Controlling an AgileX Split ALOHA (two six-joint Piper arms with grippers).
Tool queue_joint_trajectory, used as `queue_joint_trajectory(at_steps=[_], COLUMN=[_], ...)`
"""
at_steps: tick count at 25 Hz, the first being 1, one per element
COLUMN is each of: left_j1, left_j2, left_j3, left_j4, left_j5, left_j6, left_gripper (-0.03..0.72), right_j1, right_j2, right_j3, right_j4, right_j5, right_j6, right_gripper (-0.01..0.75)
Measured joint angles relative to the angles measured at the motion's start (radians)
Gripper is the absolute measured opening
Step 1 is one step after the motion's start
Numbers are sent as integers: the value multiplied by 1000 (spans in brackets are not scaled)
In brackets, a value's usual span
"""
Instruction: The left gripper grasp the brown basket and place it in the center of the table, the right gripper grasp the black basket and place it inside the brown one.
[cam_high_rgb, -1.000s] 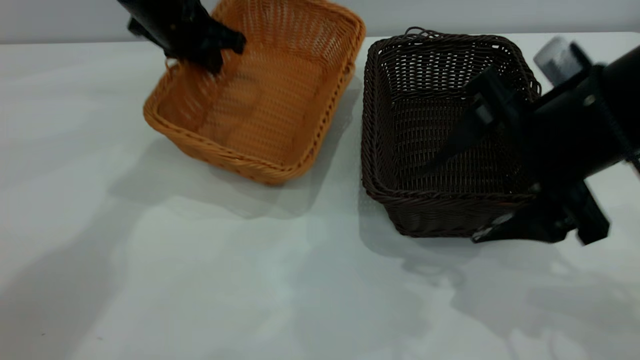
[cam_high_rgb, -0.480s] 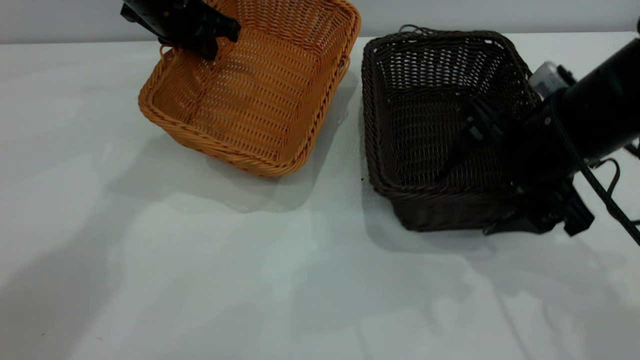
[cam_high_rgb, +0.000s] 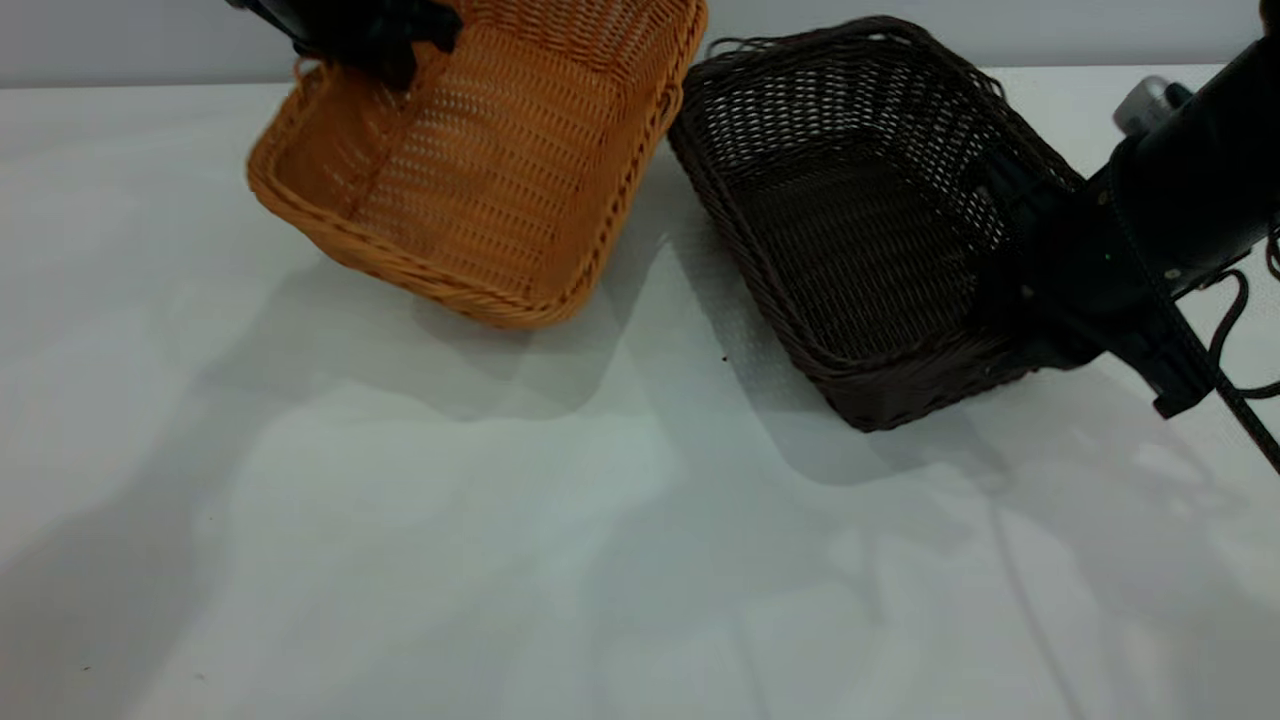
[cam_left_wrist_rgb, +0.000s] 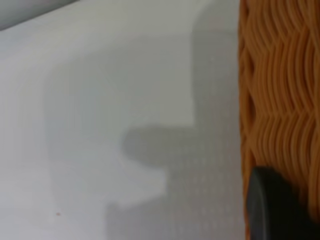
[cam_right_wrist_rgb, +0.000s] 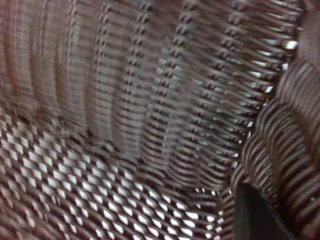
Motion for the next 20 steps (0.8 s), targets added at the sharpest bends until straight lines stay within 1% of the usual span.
queue_joint_trajectory(at_steps=[3,6,8,10,13,15,18,20], left_j1=[1,1,-2,-8,-24,-29,-30,-34], left_j2=[-14,-16,-16,-16,-15,-15,-15,-13], left_j3=[-5,-7,-7,-8,-7,-7,-7,-7], left_j4=[1,-11,-22,-29,-48,-120,-248,-324], left_j5=[51,108,157,214,336,390,437,476], left_j6=[52,115,141,189,350,464,710,915], left_gripper=[81,81,81,81,81,81,81,81], right_j1=[-54,-146,-231,-317,-457,-546,-634,-669], right_j2=[-2,-32,-69,-104,-131,-135,-135,-135], right_j3=[-4,-6,-10,-10,-10,-11,-12,-12], right_j4=[-1,-29,-62,-101,-147,-186,-278,-350], right_j5=[-14,-9,35,111,223,303,390,422], right_j6=[-60,-176,-259,-300,-301,-298,-296,-296], right_gripper=[99,84,82,83,82,81,80,80])
